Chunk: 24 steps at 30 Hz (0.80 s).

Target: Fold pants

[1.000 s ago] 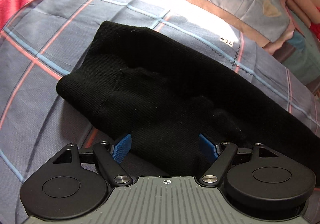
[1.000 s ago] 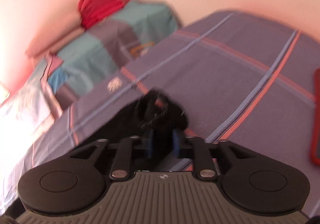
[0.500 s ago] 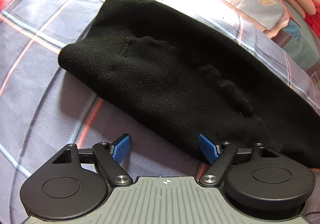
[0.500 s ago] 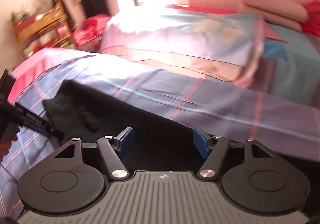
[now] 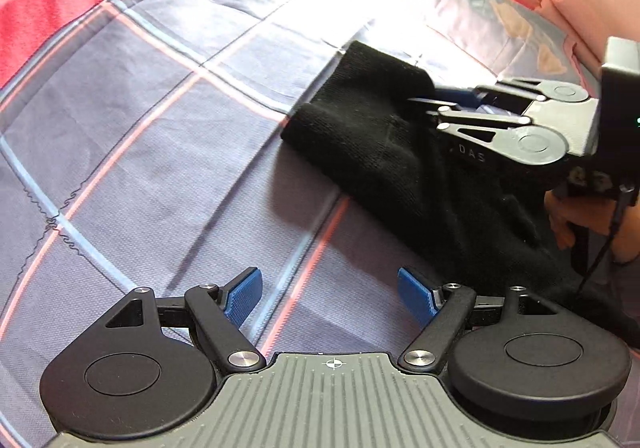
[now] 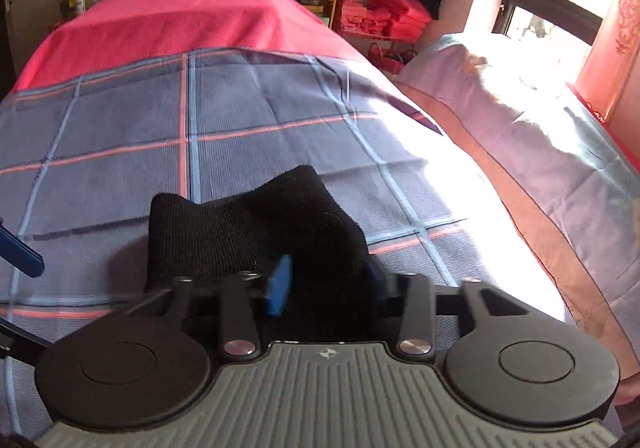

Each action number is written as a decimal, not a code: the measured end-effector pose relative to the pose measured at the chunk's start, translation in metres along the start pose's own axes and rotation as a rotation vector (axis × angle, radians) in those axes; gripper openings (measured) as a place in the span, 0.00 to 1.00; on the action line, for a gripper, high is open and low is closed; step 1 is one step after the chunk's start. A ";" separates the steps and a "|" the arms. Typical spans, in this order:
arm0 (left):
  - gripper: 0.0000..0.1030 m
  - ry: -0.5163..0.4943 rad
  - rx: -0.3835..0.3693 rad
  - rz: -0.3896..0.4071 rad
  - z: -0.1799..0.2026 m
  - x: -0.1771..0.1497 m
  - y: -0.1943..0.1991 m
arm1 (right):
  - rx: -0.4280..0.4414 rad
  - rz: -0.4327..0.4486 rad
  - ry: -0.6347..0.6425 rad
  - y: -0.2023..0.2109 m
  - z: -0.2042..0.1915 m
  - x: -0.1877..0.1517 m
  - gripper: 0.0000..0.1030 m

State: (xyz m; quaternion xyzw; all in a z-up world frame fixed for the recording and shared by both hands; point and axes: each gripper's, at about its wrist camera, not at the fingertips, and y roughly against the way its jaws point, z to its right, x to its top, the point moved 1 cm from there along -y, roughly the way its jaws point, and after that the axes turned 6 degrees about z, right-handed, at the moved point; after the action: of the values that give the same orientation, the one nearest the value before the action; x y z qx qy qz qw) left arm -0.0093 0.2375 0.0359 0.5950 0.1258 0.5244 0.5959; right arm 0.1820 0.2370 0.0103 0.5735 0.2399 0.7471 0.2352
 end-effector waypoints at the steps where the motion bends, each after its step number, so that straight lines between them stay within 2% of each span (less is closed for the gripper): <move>1: 1.00 0.010 -0.003 0.004 -0.006 0.000 0.002 | 0.024 0.043 -0.003 0.012 -0.002 0.000 0.06; 5: 1.00 0.032 -0.037 0.025 -0.016 0.003 0.001 | 0.271 0.262 -0.154 0.071 0.009 0.014 0.06; 6: 1.00 0.035 -0.044 0.026 -0.016 0.004 -0.002 | 0.277 0.247 -0.174 0.065 0.011 0.013 0.06; 8: 1.00 0.036 -0.040 0.018 -0.015 0.006 -0.008 | 0.184 0.132 -0.133 0.034 0.012 0.004 0.06; 9: 1.00 0.040 -0.028 0.012 -0.014 0.007 -0.011 | 0.180 0.090 -0.154 0.018 0.016 -0.002 0.06; 12: 1.00 0.035 -0.039 0.020 -0.012 0.012 -0.009 | 0.111 0.071 -0.190 -0.002 0.026 -0.011 0.06; 14: 1.00 0.013 -0.036 0.034 -0.010 0.016 -0.006 | 0.097 0.066 -0.253 -0.005 0.032 -0.010 0.07; 16: 1.00 -0.009 -0.027 0.045 -0.008 0.022 -0.005 | 0.077 0.048 -0.270 -0.001 0.030 -0.008 0.18; 18: 1.00 -0.018 -0.034 0.061 -0.002 0.031 -0.004 | 0.055 0.056 -0.328 0.017 0.037 -0.008 0.52; 19: 1.00 -0.023 -0.045 0.068 0.002 0.036 -0.004 | 0.032 0.088 -0.378 0.032 0.045 -0.008 0.58; 20: 1.00 -0.036 -0.062 0.073 0.007 0.039 -0.004 | 0.010 0.108 -0.426 0.051 0.052 -0.013 0.63; 24: 1.00 -0.125 -0.087 0.080 0.037 0.053 -0.014 | -0.062 0.132 -0.615 0.120 0.073 -0.053 0.64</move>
State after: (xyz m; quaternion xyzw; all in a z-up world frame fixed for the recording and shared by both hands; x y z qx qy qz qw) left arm 0.0482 0.2609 0.0594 0.6047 0.0417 0.5147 0.6064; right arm 0.2555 0.1171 0.0625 0.7794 0.0972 0.5593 0.2651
